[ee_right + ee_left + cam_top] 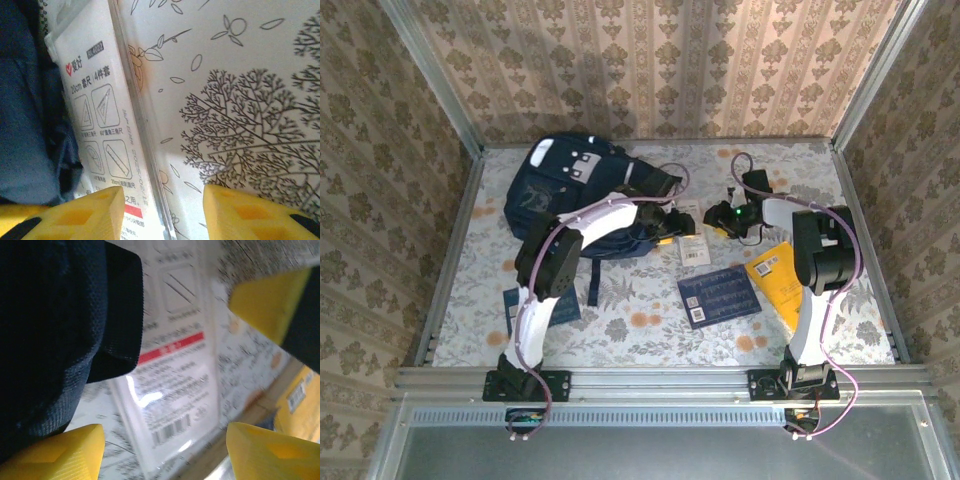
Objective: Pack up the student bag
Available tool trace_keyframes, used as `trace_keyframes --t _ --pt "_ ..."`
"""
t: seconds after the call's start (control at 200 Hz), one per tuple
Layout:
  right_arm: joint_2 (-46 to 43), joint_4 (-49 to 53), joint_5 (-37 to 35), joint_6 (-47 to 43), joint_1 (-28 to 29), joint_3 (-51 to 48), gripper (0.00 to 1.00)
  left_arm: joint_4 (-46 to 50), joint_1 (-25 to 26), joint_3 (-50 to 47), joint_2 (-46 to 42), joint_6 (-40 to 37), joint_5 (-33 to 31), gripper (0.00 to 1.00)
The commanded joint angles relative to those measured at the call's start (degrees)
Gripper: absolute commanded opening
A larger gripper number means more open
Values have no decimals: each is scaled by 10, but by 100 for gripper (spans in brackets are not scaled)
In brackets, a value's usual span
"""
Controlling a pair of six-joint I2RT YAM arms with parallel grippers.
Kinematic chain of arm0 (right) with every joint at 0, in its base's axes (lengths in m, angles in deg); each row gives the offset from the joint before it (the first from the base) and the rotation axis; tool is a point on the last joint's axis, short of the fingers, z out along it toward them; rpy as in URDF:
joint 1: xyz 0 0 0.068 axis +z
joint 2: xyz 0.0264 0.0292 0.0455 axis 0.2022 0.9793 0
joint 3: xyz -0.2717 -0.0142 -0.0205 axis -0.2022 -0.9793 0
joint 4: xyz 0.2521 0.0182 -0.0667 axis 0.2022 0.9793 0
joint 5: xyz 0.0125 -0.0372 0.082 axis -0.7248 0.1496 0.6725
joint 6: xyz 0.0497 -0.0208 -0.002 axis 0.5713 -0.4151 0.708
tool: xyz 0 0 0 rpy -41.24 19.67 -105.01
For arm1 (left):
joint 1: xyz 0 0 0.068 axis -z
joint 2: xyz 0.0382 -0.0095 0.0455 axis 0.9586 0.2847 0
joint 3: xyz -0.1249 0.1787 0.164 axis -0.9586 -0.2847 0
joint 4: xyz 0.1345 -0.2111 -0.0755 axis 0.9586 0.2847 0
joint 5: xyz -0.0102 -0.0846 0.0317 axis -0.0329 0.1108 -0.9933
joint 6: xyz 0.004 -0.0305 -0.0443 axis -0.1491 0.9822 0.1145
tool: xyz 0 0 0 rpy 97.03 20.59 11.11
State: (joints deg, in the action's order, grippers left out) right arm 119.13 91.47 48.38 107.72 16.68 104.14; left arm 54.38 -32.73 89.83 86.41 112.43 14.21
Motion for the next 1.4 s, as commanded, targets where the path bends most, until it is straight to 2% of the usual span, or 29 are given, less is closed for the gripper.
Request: trace_keyframes --t 0.0,0.135,0.275,0.5,0.64,0.8,0.925,1.025,1.2,1.28,1.335,1.395 --pt "24 21 21 -6 15 21 49 53 -31 10 37 -11 -75 67" --pt "30 5 47 3 24 19 49 38 -30 9 58 0 -51 64" --pt "32 -12 87 18 33 19 50 10 -30 6 74 7 -13 55" --pt "50 -23 116 41 49 28 50 -2 -31 10 87 19 2 40" --pt "50 -75 138 81 52 12 50 -7 -35 3 94 26 18 32" --pt "46 -162 182 145 49 -22 46 -22 -40 -16 95 28 33 25" --pt "50 -177 177 156 50 -35 38 -29 -42 -21 91 30 43 22" --pt "35 -157 143 136 48 -45 28 -28 -46 -26 72 30 50 23" --pt "-39 -131 71 106 40 -71 9 -22 -50 -34 -10 12 68 39" --pt "-90 -131 55 94 42 -85 7 -20 -50 -40 -63 -5 80 46" --pt "-132 -163 69 85 49 -106 14 -14 -50 -49 -104 -25 79 52" --pt "-171 -139 45 66 58 -108 14 -8 -53 -61 -150 -57 76 58"
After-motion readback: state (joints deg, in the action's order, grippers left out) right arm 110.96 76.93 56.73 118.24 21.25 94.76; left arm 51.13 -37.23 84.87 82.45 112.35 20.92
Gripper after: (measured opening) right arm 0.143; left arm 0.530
